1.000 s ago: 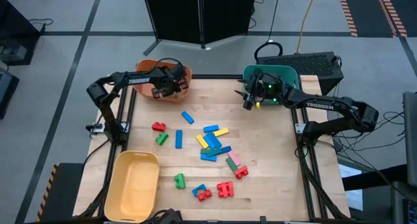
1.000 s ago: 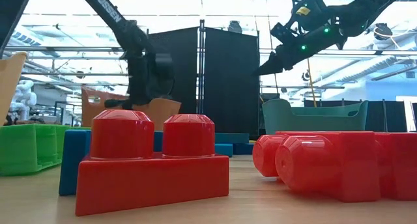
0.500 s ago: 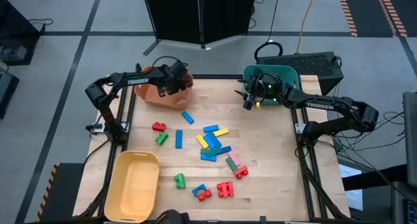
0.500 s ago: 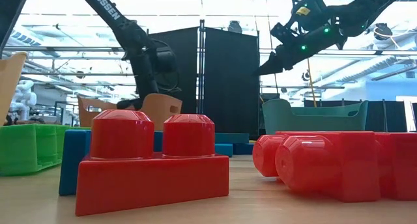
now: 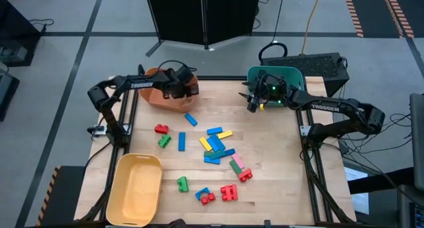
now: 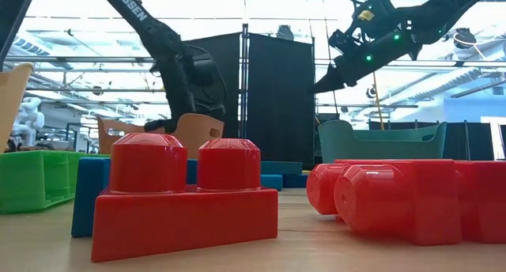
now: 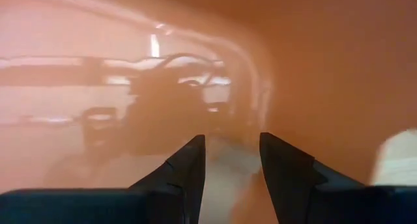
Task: Sort blocks by size
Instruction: Put the brown arch block into the blue bin
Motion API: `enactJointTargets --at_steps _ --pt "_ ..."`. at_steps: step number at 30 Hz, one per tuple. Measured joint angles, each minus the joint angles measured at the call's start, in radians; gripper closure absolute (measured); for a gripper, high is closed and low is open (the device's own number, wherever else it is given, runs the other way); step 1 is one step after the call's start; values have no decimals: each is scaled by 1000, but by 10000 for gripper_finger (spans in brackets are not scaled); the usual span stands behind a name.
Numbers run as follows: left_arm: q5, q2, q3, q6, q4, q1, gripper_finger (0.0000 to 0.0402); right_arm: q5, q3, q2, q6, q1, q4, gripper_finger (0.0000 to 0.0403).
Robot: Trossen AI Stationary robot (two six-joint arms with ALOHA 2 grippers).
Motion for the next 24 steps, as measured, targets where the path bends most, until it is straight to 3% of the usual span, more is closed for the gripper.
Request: enactJointTargets --at_steps 9,11,18,24 --pt "-156 0 1 17 -108 18 261 48 109 1 -10 -1 -112 193" --pt "-136 -1 1 6 -101 29 261 63 130 1 -8 -1 -131 193" --pt "113 -66 1 73 5 34 261 65 158 1 23 0 -222 193" --pt "27 -70 -24 84 7 -22 261 65 159 1 33 0 -255 193"
